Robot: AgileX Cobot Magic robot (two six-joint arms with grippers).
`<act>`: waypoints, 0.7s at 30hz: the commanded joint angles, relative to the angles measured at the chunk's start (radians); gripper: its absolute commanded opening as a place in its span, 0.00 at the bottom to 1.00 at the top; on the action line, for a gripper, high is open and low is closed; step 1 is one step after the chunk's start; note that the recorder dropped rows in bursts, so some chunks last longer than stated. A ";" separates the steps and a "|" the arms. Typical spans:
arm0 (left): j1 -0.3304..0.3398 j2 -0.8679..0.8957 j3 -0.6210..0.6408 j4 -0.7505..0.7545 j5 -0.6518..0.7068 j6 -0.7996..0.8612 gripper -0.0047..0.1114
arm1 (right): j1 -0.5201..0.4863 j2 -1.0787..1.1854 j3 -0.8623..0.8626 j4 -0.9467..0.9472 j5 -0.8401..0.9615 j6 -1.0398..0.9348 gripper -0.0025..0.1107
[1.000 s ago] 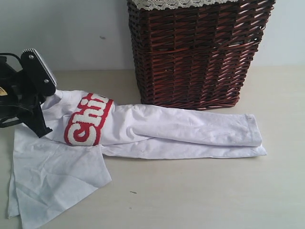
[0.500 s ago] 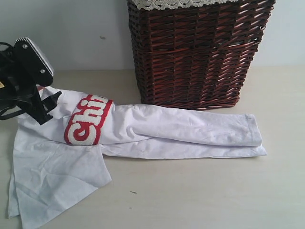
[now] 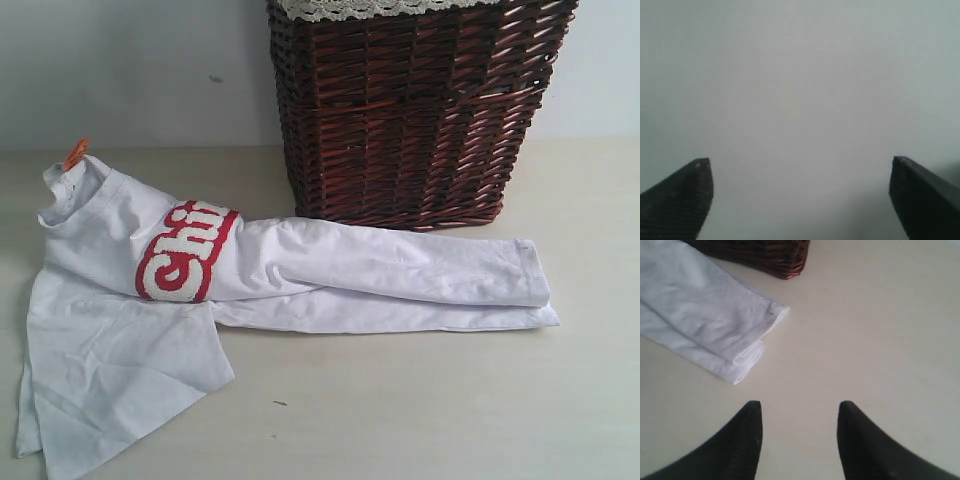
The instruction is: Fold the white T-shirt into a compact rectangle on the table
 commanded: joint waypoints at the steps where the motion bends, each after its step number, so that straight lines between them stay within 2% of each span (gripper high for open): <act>1: 0.001 -0.188 0.166 -0.229 0.189 0.258 0.55 | -0.003 -0.035 0.000 -0.002 0.167 -0.092 0.37; 2: 0.024 -0.236 0.239 -0.229 0.192 0.280 0.48 | -0.003 -0.059 0.000 -0.002 0.208 -0.155 0.37; 4: 0.081 -0.287 0.330 -0.229 0.194 0.299 0.44 | -0.003 -0.098 0.000 -0.002 0.236 -0.228 0.37; 7: 0.168 -0.340 0.447 -0.229 0.194 0.299 0.43 | -0.003 -0.175 0.000 -0.002 0.233 -0.299 0.35; 11: 0.244 -0.377 0.562 -0.229 0.194 0.304 0.43 | -0.003 -0.288 0.000 -0.002 0.229 -0.345 0.32; 14: 0.265 -0.382 0.630 -0.229 0.194 0.306 0.43 | -0.003 -0.363 0.000 -0.002 0.250 -0.340 0.30; 21: 0.268 -0.382 0.734 -0.229 0.214 0.306 0.43 | -0.003 -0.483 0.000 -0.006 0.295 -0.337 0.28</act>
